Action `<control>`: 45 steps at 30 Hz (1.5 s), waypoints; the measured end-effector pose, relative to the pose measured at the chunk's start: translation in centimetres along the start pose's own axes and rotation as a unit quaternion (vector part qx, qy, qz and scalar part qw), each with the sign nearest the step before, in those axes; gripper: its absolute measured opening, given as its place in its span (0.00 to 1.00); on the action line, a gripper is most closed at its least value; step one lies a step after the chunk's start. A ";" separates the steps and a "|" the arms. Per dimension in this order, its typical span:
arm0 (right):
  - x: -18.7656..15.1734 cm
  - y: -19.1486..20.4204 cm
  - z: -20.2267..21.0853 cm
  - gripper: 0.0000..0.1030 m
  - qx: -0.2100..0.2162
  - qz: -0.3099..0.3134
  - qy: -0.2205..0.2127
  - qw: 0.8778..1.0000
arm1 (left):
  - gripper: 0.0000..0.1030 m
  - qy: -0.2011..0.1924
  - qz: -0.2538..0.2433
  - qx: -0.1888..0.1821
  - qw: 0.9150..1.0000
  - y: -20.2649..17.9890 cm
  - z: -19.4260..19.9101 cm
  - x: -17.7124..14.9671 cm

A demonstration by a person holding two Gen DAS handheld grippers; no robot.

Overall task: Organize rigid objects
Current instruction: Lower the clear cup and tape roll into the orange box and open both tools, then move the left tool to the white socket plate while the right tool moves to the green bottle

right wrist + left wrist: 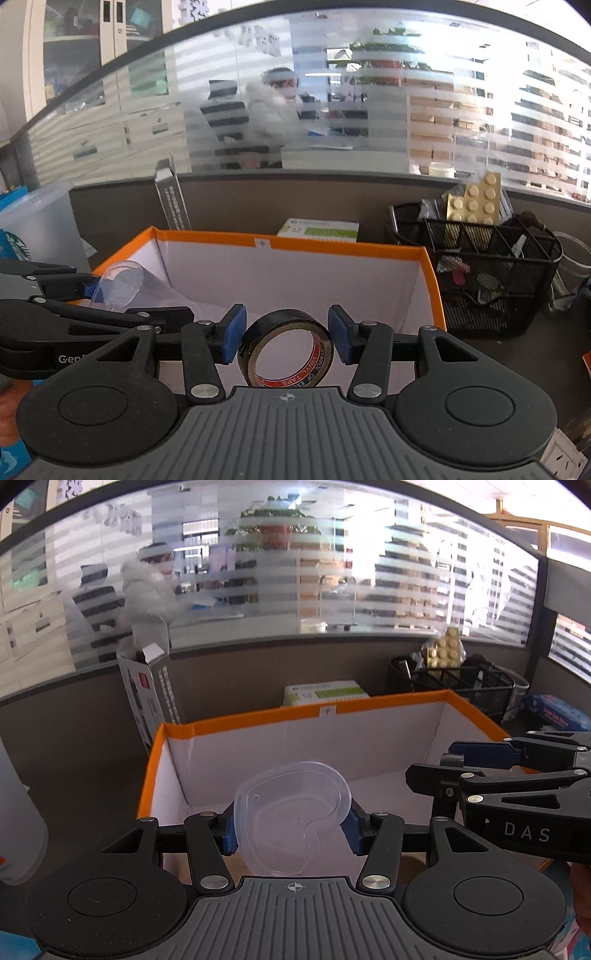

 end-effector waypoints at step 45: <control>-3.8 3.4 13.7 0.79 -0.055 0.046 -0.043 0.996 | 1.00 -0.068 -0.048 0.009 0.996 2.0 12.7 -6.1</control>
Point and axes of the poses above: each gripper's, at about its wrist camera, not at the fingertips, and z roughly against the way its jaws point, y to its left, x to its top, the point moved 6 cm from there along -z, roughly the way its jaws point, and after that the axes turned 13 degrees about z, right-handed, at the moved point
